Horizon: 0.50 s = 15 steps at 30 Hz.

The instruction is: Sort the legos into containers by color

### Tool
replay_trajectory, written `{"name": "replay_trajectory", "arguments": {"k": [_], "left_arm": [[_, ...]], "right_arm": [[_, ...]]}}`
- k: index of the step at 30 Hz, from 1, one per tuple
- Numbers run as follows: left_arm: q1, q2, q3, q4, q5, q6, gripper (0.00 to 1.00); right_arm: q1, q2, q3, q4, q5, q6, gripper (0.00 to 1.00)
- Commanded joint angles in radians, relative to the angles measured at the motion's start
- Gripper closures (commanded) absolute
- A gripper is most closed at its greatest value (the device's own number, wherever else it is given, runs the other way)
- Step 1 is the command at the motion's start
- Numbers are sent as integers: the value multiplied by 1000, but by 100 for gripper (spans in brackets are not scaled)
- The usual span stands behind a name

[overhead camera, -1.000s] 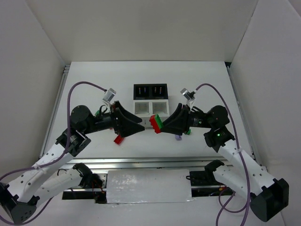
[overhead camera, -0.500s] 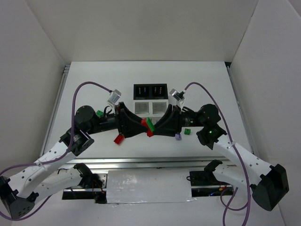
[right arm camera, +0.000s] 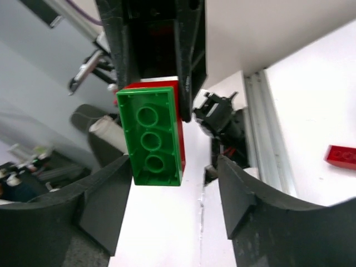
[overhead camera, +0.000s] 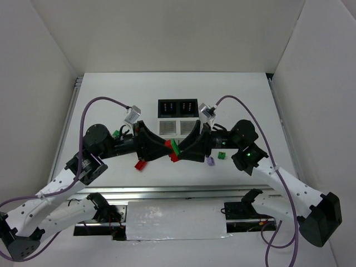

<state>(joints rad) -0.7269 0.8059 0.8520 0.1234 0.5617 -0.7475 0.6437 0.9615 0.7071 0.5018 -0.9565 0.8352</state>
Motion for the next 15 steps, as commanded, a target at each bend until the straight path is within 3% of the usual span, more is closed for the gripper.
{"name": "replay_trajectory", "arguments": {"k": [1,6,15], "left_arm": [[-5,13,76,-51,3,66,100],[-5,18,76,-70,6,69,100],[-6,42,75,-42,27,51,100]], "right_arm": [[7,-73,86,-158,102,-165,30],[8,-122,101,-284,185,-263,28],[40,-109,86,-266,173,-261,33]]}}
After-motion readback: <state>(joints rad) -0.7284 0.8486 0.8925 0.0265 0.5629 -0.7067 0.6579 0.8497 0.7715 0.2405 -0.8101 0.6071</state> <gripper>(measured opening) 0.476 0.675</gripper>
